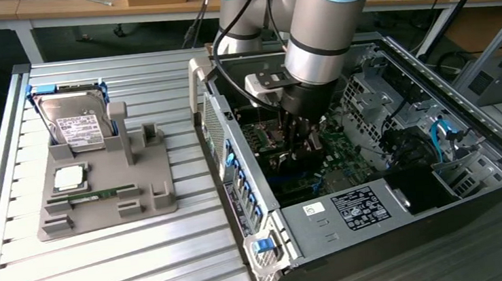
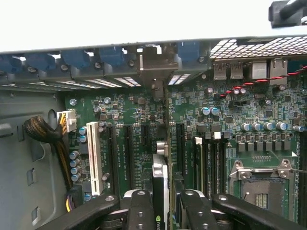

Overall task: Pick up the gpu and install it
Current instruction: 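Insert the gpu into the slot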

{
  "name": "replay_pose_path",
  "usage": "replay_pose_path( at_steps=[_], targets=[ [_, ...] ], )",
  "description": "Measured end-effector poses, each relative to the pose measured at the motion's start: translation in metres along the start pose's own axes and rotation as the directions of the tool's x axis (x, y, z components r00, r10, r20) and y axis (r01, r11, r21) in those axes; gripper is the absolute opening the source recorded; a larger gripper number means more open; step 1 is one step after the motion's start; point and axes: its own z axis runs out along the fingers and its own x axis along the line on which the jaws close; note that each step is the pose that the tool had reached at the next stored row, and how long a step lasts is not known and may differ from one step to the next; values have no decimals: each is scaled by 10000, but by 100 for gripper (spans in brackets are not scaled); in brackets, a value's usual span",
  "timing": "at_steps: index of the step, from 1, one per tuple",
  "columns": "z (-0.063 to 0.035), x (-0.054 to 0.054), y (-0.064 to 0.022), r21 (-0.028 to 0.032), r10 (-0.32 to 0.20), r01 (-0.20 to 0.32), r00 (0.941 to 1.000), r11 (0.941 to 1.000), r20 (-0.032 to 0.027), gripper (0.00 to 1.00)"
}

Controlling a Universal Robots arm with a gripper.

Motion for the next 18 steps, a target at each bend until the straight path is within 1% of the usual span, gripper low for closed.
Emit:
replay_pose_path(
  at_steps=[18],
  targets=[
    [49,-2,2,-1,-1,1,10000,10000,-7,27]
  ],
)
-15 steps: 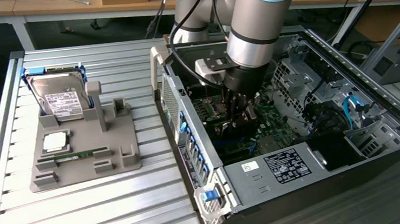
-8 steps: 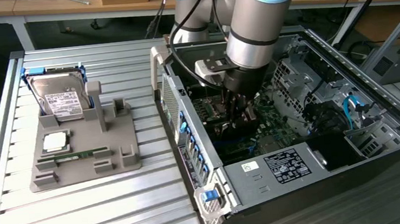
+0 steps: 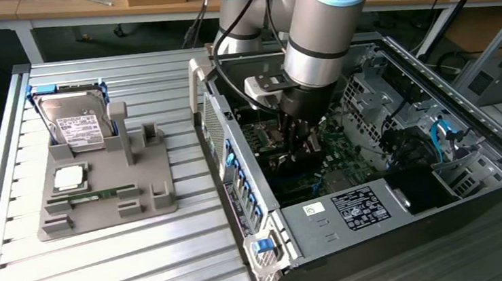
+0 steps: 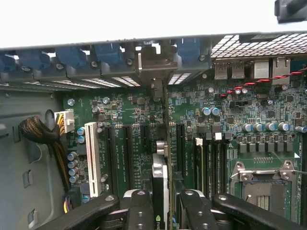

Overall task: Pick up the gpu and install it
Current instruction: 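Insert the gpu into the slot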

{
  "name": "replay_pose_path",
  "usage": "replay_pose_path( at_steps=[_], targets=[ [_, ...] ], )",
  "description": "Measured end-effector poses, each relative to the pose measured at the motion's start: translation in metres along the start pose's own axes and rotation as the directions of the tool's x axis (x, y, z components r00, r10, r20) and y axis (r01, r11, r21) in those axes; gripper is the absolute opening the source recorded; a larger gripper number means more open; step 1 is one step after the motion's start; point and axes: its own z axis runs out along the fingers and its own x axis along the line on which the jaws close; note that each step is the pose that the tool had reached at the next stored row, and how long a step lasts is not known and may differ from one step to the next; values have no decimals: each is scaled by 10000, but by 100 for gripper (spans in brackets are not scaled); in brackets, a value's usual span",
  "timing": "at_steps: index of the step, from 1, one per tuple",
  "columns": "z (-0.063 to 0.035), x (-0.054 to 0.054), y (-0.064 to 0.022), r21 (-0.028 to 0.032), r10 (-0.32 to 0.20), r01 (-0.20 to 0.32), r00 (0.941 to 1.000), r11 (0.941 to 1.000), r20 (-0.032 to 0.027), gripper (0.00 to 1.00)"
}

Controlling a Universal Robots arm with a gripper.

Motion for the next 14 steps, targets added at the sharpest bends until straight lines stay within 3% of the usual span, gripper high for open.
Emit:
replay_pose_path(
  at_steps=[10,12,14],
  targets=[
    [2,0,0,3,-16,16,10000,10000,1,27],
    [3,-1,1,4,-16,16,10000,10000,-49,27],
    [2,0,0,9,-19,20,9999,10000,-148,27]
  ],
)
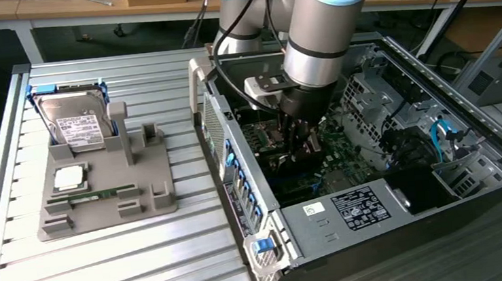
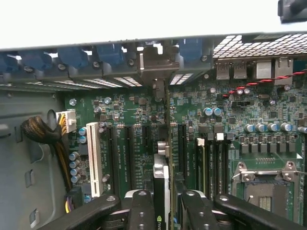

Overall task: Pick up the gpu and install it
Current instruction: 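Insert the gpu into the slot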

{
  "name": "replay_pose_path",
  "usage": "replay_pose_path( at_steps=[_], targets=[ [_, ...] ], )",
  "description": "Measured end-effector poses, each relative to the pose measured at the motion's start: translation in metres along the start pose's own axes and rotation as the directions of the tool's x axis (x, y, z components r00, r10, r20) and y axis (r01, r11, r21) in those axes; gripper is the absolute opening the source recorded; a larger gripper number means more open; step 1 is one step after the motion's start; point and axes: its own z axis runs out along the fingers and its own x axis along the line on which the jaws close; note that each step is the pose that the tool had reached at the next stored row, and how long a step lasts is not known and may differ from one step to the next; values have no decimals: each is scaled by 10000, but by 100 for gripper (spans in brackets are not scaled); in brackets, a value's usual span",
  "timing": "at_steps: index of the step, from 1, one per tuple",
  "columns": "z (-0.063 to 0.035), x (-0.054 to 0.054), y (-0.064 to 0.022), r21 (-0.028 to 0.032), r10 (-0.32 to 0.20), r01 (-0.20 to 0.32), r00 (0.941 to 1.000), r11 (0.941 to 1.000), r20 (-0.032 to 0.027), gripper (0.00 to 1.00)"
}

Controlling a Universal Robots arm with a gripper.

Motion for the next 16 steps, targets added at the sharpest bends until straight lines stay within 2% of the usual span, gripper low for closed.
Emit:
replay_pose_path(
  at_steps=[2,4,16],
  targets=[
    [0,0,-1,3,-2,2,10000,10000,-62,27],
    [-1,-1,-1,3,-3,3,10000,10000,-91,27],
    [-19,-30,-5,6,-33,33,9999,10000,-95,27]
  ],
)
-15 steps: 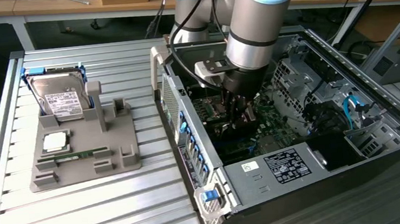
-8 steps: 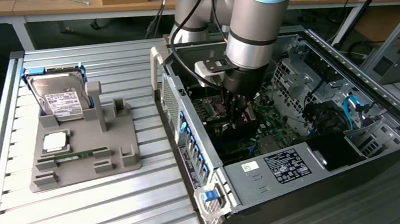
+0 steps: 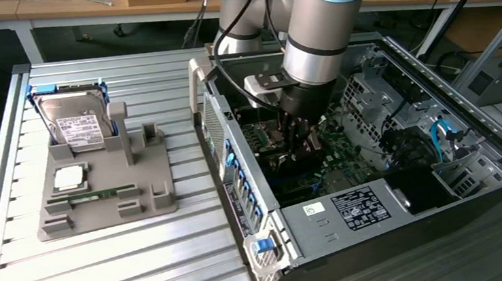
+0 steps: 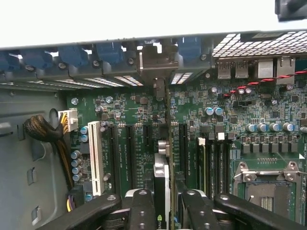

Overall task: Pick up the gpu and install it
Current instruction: 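Insert the gpu into the slot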

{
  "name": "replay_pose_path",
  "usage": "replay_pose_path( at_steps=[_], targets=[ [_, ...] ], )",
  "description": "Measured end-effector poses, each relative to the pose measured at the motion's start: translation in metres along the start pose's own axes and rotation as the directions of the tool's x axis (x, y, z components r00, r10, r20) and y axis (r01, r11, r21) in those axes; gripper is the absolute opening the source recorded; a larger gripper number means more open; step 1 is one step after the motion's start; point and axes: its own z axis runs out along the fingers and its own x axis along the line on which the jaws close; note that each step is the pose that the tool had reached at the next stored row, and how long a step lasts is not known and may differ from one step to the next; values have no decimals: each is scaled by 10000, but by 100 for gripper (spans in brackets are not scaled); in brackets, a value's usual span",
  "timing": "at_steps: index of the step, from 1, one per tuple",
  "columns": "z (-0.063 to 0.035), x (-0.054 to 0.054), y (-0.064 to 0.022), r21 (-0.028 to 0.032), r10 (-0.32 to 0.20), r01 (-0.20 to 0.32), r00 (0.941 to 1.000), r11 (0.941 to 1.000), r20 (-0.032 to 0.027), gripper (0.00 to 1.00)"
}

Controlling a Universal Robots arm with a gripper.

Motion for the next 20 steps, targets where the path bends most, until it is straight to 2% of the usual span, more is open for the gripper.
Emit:
replay_pose_path(
  at_steps=[7,14,20],
  targets=[
    [-11,-1,-1,0,-7,7,10000,10000,7,27],
    [-3,-4,0,-1,-14,14,10000,10000,58,27],
    [11,4,0,-5,-15,15,10000,10000,69,27]
  ],
)
